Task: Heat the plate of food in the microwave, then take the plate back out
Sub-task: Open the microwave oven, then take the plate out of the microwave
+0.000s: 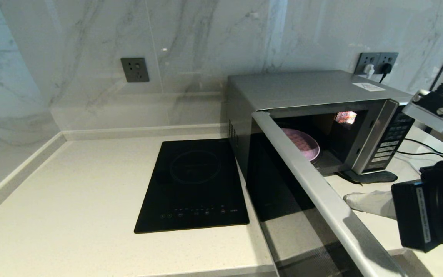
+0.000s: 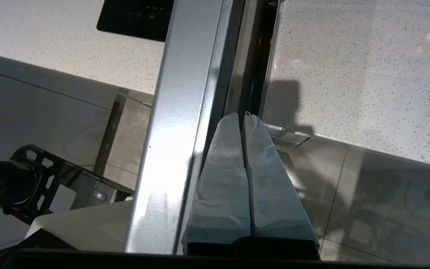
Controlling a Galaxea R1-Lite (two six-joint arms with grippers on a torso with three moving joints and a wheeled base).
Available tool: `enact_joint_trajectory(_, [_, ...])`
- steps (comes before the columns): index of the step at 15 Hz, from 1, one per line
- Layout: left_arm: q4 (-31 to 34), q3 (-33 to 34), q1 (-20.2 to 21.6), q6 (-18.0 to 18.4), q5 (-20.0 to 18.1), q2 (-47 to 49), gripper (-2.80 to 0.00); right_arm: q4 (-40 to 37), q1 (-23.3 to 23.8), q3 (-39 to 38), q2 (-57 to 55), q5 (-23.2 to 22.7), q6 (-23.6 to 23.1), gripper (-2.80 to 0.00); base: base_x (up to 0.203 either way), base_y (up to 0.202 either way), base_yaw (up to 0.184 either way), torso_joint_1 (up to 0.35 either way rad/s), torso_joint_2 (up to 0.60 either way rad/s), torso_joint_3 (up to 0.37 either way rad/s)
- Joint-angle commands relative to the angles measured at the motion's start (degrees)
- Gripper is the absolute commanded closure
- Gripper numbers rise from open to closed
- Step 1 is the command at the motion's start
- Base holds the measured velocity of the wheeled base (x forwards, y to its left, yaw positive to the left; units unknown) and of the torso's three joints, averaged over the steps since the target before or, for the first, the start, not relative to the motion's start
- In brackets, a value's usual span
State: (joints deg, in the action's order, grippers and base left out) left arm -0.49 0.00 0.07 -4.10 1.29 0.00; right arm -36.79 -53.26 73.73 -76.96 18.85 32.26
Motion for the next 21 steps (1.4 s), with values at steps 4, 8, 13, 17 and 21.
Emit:
enact_joint_trajectory(4, [-0.04,0.00,0.01,0.05,0.03,0.09,0.00,-0.21,-0.18,-0.16,-0.38,0.23,0.63,0.00,0.000,0.000,0.000,0.000,0.00,0.000])
enact_joint_trajectory(8, [-0.04,0.00,0.01,-0.03,0.03,0.09,0.00,-0.28,0.41,-0.72,0.93,2.07,4.21,0.00,0.000,0.000,0.000,0.000,0.00,0.000])
enact_joint_trajectory(13, [-0.04,0.00,0.01,-0.03,0.03,0.09,0.00,-0.41,7.43,-2.98,2.12,15.86,10.01,0.00,0.000,0.000,0.000,0.000,0.00,0.000])
enact_joint_trajectory(17, [-0.04,0.00,0.01,-0.03,0.03,0.09,0.00,0.39,19.38,-6.68,-0.88,15.54,15.43,0.00,0.000,0.000,0.000,0.000,0.00,0.000])
enact_joint_trajectory(21, [-0.04,0.00,0.01,-0.03,0.03,0.09,0.00,12.24,22.91,-11.99,-7.56,9.00,21.32,-1.55,0.000,0.000,0.000,0.000,0.00,0.000])
